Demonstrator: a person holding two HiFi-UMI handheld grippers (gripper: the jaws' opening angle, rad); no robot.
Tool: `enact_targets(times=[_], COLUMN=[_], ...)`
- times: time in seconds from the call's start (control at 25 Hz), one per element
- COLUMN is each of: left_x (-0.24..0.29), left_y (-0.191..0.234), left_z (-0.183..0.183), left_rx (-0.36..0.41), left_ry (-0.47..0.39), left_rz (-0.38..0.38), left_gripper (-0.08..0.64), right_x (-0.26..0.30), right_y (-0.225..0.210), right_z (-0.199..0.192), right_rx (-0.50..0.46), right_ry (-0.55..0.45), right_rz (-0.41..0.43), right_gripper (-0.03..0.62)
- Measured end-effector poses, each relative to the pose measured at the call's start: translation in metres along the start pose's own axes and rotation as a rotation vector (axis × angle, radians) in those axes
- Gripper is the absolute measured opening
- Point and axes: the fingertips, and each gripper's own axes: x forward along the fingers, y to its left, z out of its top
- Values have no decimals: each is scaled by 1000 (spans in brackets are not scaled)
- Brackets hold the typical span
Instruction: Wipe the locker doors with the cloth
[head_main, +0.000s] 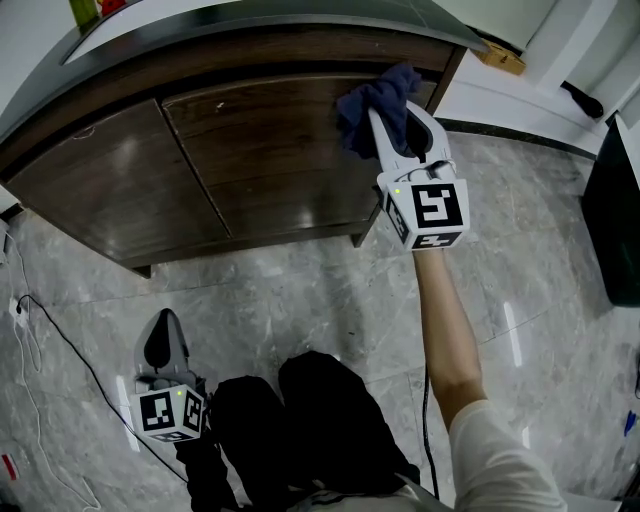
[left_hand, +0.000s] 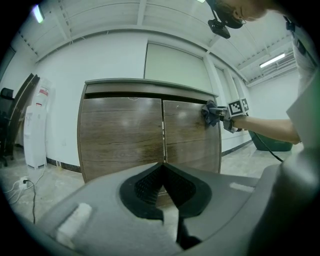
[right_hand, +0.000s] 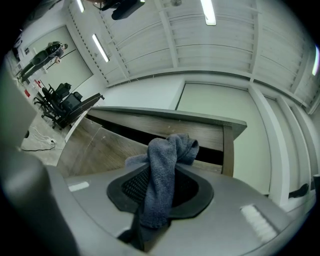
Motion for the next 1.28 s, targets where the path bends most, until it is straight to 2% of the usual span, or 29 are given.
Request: enact_targets(times=[0.36, 0.68, 1.28], left_x=[-10, -27, -81], left_y=[18, 50, 127], left_z=[0, 0, -11], left_rx=[-9, -24, -53], left_ry=[-10, -14, -27], left_rz=[3, 42, 165], left_gripper=[-2, -2, -2], right_x=[22, 40, 86], right_y=[54, 97, 214], right_z=[25, 38, 73], right_rx=[8, 30, 66], right_ry=[-41, -54, -84], right_rz=[57, 86, 178], right_gripper=[100, 100, 100])
